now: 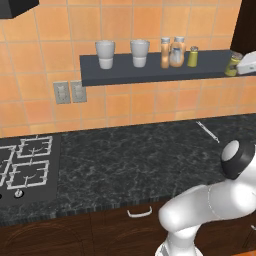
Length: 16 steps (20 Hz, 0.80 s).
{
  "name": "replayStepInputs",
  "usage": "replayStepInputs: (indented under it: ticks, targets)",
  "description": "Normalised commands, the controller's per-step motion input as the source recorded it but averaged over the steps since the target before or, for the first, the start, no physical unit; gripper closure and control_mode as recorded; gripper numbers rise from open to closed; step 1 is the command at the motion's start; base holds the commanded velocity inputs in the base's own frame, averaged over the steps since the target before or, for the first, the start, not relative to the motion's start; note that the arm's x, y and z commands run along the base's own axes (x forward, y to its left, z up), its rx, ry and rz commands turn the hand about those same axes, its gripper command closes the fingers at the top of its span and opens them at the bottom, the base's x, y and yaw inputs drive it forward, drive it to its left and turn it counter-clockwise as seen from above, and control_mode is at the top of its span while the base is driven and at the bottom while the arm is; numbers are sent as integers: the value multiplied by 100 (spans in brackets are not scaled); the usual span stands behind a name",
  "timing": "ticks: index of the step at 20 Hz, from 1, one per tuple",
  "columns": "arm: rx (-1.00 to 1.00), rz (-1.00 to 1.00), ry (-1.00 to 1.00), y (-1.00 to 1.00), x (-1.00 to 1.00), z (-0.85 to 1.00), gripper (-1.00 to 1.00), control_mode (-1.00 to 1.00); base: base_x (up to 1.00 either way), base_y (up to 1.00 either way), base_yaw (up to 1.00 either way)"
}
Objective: Put the shaker and condiment bottle from the counter next to their counterparts in the cabinet.
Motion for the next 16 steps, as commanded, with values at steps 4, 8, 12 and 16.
replayStepInputs:
  ticks: [4, 8, 12, 16]
  targets:
    - [0, -4, 0, 2, 57, -1, 100, -100, 0, 0, 0]
    - [0, 0, 0, 10, -16, -8, 100, -100, 0, 0, 0]
    - [-2, 0, 0, 20, 4, -17, 100, -100, 0, 0, 0]
    - [-10, -3, -1, 62, 24, -2, 100, -100, 0, 0, 0]
